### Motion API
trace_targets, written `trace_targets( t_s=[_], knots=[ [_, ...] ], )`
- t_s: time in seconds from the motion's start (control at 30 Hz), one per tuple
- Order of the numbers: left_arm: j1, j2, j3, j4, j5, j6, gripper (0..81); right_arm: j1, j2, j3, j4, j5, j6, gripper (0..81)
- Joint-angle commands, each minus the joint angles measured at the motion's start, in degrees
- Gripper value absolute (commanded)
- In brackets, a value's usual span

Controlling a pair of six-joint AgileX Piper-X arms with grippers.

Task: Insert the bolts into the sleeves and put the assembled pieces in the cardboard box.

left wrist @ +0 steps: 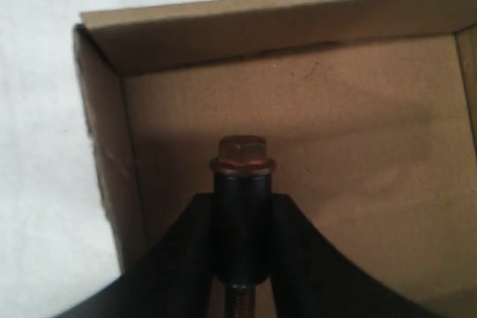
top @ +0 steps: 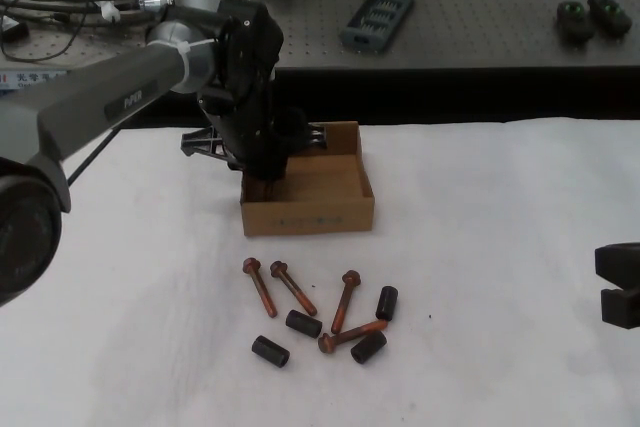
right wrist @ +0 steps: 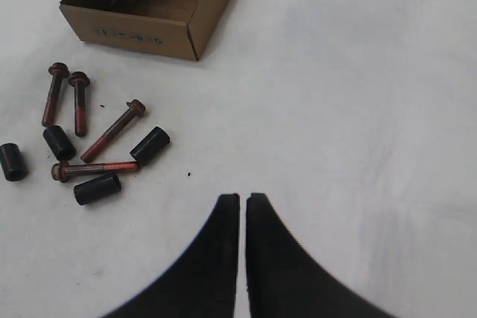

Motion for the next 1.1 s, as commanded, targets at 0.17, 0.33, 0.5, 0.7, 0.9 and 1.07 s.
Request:
trace_targets(
  t_s=[0.17,0.33,0.5,0.7,0.9,1.07],
  knots=[
    [0.1,-0.1,-0.6,0.8,-0.6,-0.3,22.2,-0.2,-0.6,-0.3,0.0,-0.3,-0.5,3.9],
    [0.1,-0.7,-0.6,0.5,2.0,-0.3,22.2,-0.2,-0.6,-0.3,0.0,-0.3,-0.5,3.9],
    [0.1,-3.5,-0.6,0.2,9.0,-0.3,22.2,-0.2,-0.6,-0.3,-0.1,-1.9,-0.5,3.9],
    [0.6,-8.4,-0.6,3.6,11.1,-1.8,22.2,0.1,-0.6,-0.8,0.1,-4.2,-0.5,3.9],
    [1.9,-12.4,-0.6,18.9,-0.2,3.4,22.2,0.1,2.4,-7.0,6.8,-4.2,-0.5,3.9],
    [2.5,-14.7,0.2,22.3,-0.1,3.5,22.2,0.9,8.7,-13.0,9.8,-5.3,-0.5,3.9]
  ],
)
